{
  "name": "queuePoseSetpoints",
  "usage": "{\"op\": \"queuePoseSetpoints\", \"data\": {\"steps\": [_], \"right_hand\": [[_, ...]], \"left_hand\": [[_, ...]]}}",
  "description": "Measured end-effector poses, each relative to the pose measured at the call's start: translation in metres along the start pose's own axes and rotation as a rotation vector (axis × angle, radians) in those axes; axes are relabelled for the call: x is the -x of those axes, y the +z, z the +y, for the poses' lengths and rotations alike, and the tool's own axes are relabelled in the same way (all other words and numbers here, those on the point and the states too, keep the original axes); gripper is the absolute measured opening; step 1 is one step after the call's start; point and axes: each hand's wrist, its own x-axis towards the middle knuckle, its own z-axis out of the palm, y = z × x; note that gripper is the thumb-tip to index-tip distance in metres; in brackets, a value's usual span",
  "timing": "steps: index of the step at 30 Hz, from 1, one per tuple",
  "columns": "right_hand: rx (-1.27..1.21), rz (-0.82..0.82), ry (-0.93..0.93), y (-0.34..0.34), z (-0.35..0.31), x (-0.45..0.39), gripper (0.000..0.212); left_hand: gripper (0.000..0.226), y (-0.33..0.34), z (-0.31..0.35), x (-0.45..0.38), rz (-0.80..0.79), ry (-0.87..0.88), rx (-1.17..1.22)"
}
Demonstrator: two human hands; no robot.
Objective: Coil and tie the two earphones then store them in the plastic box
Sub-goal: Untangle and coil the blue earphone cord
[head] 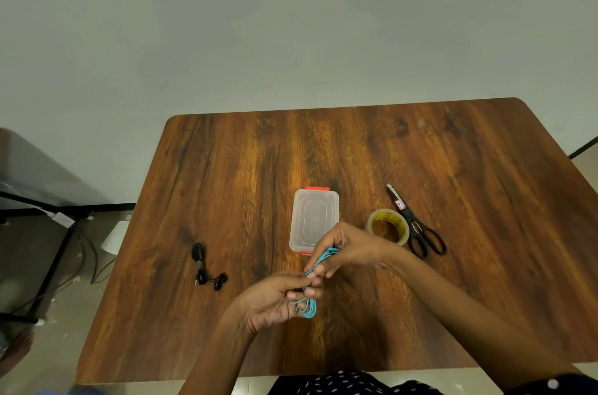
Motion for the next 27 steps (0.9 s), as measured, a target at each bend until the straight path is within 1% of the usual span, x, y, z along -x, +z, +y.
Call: {"op": "queuePoseSetpoints", "data": {"steps": [3, 5, 6, 8, 10, 11, 12, 14, 15, 16, 17, 19, 21, 24, 27], "right_hand": [[0.040, 0.053, -0.060, -0.003, 0.000, -0.002, 0.024], [0.070, 0.078, -0.082, -0.006, -0.001, -0.003, 0.022], [0.084, 0.096, -0.081, -0.007, -0.002, -0.002, 0.021], [0.115, 0.136, -0.076, -0.011, -0.003, -0.001, 0.019], [0.150, 0.169, -0.077, -0.013, -0.002, -0.001, 0.019], [0.159, 0.178, -0.074, -0.014, -0.002, 0.000, 0.019], [0.160, 0.185, -0.067, -0.015, -0.003, 0.000, 0.018], [0.158, 0.193, -0.053, -0.018, -0.005, -0.001, 0.018], [0.163, 0.190, -0.047, -0.019, -0.007, -0.002, 0.019], [0.170, 0.185, -0.042, -0.020, -0.010, -0.002, 0.019], [0.175, 0.177, -0.040, -0.020, -0.012, -0.002, 0.019], [0.185, 0.166, -0.046, -0.020, -0.016, -0.001, 0.019], [0.214, 0.151, -0.059, -0.019, -0.018, -0.003, 0.019], [0.238, 0.120, -0.062, -0.019, -0.022, -0.004, 0.018], [0.200, 0.090, -0.041, -0.021, -0.023, -0.004, 0.019]], "left_hand": [[0.036, -0.005, 0.002, -0.001, -0.001, 0.035, 0.034], [0.048, -0.006, 0.003, 0.000, 0.023, 0.057, 0.108], [0.051, -0.003, 0.004, 0.001, 0.061, 0.064, 0.161], [0.044, 0.000, 0.005, 0.002, 0.209, 0.114, 0.221], [0.037, 0.002, 0.007, 0.004, 0.340, 0.187, 0.192], [0.037, 0.002, 0.008, 0.004, 0.381, 0.216, 0.131], [0.038, 0.003, 0.007, 0.002, 0.429, 0.243, 0.012], [0.039, 0.004, 0.008, 0.003, 0.562, 0.307, -0.361], [0.040, 0.005, 0.009, 0.003, 0.589, 0.349, -0.523], [0.041, 0.006, 0.010, 0.003, 0.584, 0.371, -0.627], [0.040, 0.007, 0.013, 0.004, 0.552, 0.370, -0.673], [0.039, 0.013, 0.018, 0.003, 0.462, 0.309, -0.688], [0.036, 0.018, 0.022, 0.002, 0.414, 0.271, -0.688], [0.037, 0.020, 0.025, 0.000, 0.384, 0.248, -0.645], [0.034, 0.020, 0.023, -0.001, 0.351, 0.237, -0.518]]}}
